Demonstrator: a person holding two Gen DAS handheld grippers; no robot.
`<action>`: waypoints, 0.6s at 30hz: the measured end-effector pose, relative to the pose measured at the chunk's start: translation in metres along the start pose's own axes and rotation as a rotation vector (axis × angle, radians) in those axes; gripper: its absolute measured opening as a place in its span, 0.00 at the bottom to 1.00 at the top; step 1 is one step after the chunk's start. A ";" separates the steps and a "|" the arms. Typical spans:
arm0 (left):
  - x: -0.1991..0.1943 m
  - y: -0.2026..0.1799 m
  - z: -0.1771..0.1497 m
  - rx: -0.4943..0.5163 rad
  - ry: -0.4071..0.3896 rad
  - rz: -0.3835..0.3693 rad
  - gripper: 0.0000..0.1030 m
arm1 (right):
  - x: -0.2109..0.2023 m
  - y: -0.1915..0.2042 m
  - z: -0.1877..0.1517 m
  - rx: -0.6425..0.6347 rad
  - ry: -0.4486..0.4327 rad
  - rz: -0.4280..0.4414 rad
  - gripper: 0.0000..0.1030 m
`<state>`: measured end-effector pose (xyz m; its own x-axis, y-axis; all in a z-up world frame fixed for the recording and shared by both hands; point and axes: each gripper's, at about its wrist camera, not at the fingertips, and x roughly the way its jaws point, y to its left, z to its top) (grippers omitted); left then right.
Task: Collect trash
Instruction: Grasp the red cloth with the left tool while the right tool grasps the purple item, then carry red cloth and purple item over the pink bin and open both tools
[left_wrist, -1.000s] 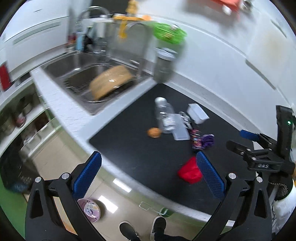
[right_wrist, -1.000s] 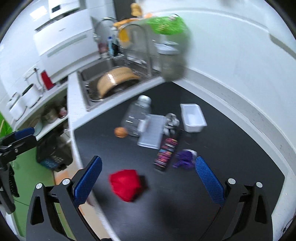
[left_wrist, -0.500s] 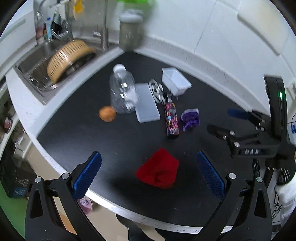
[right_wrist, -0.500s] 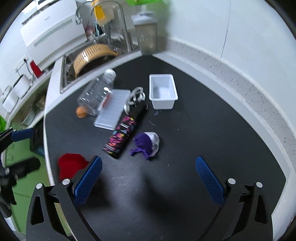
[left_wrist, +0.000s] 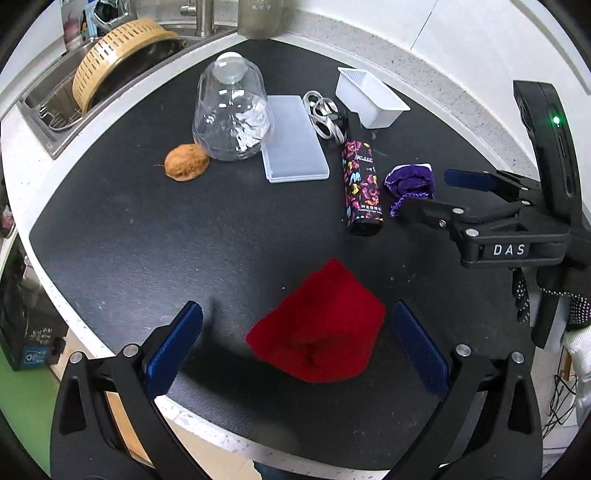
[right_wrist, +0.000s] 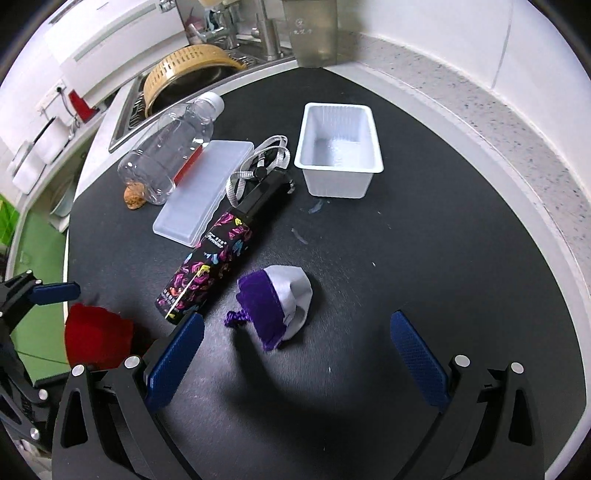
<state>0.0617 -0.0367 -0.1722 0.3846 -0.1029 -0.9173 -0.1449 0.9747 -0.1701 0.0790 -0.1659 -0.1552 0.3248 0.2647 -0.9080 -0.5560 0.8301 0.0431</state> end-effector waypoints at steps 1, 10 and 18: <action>0.001 0.000 0.000 -0.001 0.000 -0.006 0.84 | 0.002 -0.001 0.001 -0.003 0.004 0.009 0.78; -0.001 -0.005 0.007 -0.003 0.002 -0.003 0.32 | -0.005 -0.006 0.008 -0.023 -0.029 -0.002 0.30; -0.035 0.002 0.014 -0.029 -0.062 -0.031 0.27 | -0.040 0.007 0.007 -0.015 -0.069 0.012 0.28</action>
<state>0.0612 -0.0286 -0.1356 0.4452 -0.1197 -0.8874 -0.1577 0.9651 -0.2093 0.0673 -0.1670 -0.1161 0.3697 0.3085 -0.8765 -0.5718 0.8190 0.0471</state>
